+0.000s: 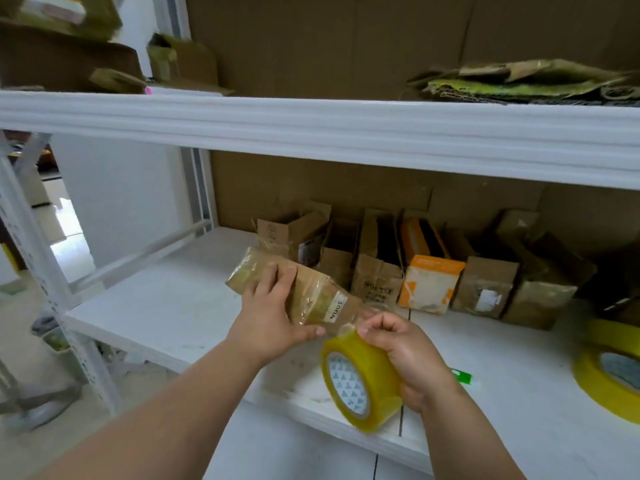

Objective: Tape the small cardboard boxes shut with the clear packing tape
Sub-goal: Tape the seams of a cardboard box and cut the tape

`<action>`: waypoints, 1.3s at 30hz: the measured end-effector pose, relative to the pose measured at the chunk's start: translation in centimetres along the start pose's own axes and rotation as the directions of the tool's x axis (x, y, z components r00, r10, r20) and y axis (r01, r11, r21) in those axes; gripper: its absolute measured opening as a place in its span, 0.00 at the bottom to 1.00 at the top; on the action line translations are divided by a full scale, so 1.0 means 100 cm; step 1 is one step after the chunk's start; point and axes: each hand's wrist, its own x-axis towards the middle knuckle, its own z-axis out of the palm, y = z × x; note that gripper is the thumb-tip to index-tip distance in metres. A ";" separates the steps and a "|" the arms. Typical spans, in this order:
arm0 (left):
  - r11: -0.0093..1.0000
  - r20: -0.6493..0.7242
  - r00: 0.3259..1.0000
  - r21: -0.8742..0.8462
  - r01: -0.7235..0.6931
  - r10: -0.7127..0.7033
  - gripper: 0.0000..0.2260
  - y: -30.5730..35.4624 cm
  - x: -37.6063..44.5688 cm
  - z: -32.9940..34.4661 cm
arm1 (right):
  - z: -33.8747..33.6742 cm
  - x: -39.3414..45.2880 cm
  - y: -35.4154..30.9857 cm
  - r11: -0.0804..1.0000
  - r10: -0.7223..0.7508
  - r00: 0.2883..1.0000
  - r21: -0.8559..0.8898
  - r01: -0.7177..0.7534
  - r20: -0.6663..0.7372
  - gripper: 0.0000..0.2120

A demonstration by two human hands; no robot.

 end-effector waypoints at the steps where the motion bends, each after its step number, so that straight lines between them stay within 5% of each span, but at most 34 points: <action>1: 1.000 -0.002 1.000 0.014 -0.021 0.021 0.51 0.000 0.006 0.000 | 0.000 0.002 0.001 1.000 0.012 1.000 0.029 -0.011 -0.016 0.11; 10: 0.914 0.079 0.912 0.021 -0.405 0.402 0.27 0.007 0.032 -0.049 | 0.008 0.013 -0.001 0.998 -0.014 0.999 0.065 0.016 -0.029 0.09; 17: 0.851 0.061 0.849 -0.050 -0.523 0.526 0.17 0.030 0.042 -0.051 | 0.026 0.010 0.000 0.991 0.040 0.998 0.130 -0.045 0.044 0.08; 27: 0.912 -0.123 0.935 -0.209 -0.353 0.333 0.21 -0.031 0.030 -0.026 | 0.039 0.011 0.002 0.999 0.030 0.998 0.039 -0.032 0.052 0.07; 33: 0.920 -0.012 0.949 -0.241 -0.308 0.315 0.29 -0.035 0.034 -0.027 | 0.050 0.014 -0.004 1.000 0.011 0.999 -0.006 -0.011 0.047 0.03; 39: 0.908 -0.118 0.940 -0.245 -0.340 0.320 0.21 -0.041 0.032 -0.032 | 0.061 0.019 -0.011 0.999 -0.029 0.997 0.033 0.027 0.069 0.02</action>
